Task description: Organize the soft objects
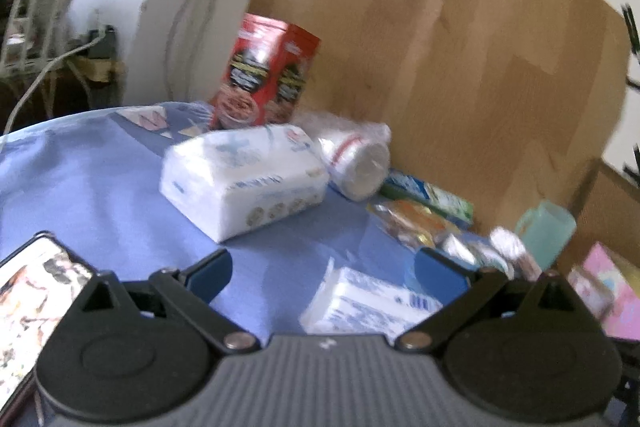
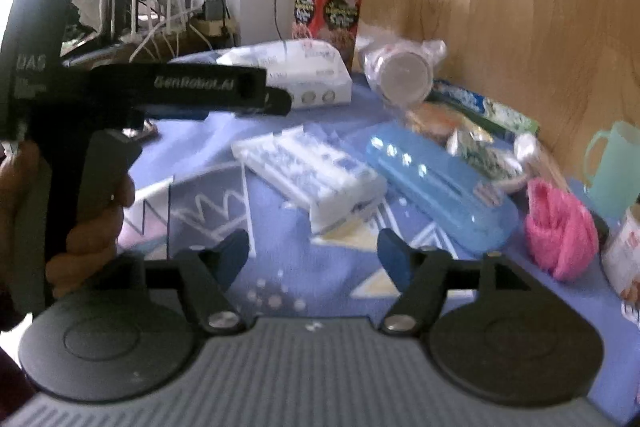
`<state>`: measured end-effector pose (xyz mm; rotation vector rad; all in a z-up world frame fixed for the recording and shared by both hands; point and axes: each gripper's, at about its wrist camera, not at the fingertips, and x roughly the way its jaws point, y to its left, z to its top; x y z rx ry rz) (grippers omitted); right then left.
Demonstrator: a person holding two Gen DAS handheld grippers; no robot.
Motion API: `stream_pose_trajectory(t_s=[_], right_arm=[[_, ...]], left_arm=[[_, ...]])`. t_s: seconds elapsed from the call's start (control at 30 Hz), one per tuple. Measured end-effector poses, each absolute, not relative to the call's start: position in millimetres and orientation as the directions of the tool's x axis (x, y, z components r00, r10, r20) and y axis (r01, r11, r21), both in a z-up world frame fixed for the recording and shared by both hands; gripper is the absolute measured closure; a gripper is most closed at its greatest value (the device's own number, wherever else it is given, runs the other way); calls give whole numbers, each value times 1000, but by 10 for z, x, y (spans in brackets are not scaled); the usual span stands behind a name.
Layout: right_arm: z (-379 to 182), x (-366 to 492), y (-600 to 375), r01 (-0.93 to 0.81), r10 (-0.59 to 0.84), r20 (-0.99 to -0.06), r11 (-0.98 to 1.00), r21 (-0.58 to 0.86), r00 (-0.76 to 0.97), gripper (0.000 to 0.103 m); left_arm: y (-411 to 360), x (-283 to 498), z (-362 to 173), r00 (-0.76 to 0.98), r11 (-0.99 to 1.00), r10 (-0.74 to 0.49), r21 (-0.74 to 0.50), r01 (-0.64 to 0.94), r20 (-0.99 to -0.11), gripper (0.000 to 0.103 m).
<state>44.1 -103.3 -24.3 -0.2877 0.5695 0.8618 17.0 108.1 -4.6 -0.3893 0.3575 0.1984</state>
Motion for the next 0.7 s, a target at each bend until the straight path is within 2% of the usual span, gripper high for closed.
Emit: stream_pose_trajectory(t_s=[0.13, 0.23, 0.5, 0.6, 0.67, 0.7], right_arm=[[-222, 602, -899, -799, 643, -589, 601, -7, 489, 17], [-245, 705, -809, -812, 647, -607, 583, 5, 461, 13], [-314, 944, -649, -815, 625, -645, 579, 6, 439, 10], [-380, 1009, -624, -813, 616, -671, 581, 35, 412, 22], [-358, 986, -651, -816, 635, -657, 576, 53, 405, 39], [-339, 963, -654, -819, 640, -655, 572, 57, 401, 52]], left_arm=[[1251, 107, -60, 921, 861, 145, -412, -298, -362, 2], [1325, 94, -77, 920, 840, 148, -445, -311, -364, 2], [1235, 150, -72, 918, 868, 132, -404, -290, -375, 2], [1233, 173, -79, 916, 869, 119, -407, -283, -384, 2], [1233, 176, -80, 916, 870, 113, -407, -278, -385, 2], [1231, 175, -79, 916, 871, 113, -406, -277, -384, 2]])
